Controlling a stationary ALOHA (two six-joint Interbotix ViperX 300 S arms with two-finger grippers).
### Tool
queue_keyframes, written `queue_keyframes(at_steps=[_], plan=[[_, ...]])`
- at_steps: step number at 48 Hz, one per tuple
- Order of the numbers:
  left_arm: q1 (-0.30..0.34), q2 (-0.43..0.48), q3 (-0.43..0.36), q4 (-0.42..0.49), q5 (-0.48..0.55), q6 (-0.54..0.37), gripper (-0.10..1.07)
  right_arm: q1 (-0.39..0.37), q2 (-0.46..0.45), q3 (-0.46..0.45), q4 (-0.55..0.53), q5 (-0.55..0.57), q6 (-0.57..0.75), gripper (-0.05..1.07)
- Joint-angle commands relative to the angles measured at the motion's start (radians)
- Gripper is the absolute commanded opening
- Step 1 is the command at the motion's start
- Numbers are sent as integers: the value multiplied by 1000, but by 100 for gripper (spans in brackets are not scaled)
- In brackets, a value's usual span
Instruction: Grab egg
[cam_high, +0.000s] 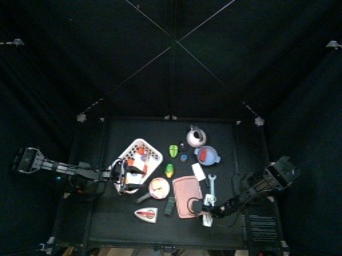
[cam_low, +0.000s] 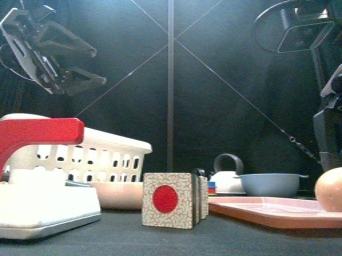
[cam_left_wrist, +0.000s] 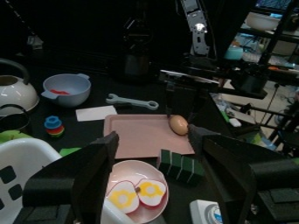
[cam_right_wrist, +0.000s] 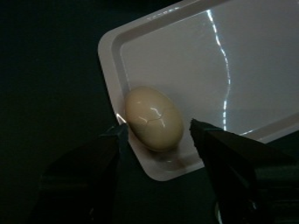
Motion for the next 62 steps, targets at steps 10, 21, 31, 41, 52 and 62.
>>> queue_keyframes(at_steps=[10,21,31,41,52,62], plan=[[8,-2,-9,2,-5,2,97,-5,21,-2,-9,-43,0,92],[9,-2,-9,2,-5,2,97,-5,25,3,-11,-43,0,91],[9,-2,-8,2,-5,2,97,-6,25,0,-12,-43,0,91],[11,-2,-8,0,-5,2,97,-9,25,0,-11,-43,0,86],[11,-2,-6,2,-5,2,97,-9,25,-3,-8,-43,0,76],[11,-2,-6,0,-5,2,97,-18,11,-9,-6,-34,0,69]])
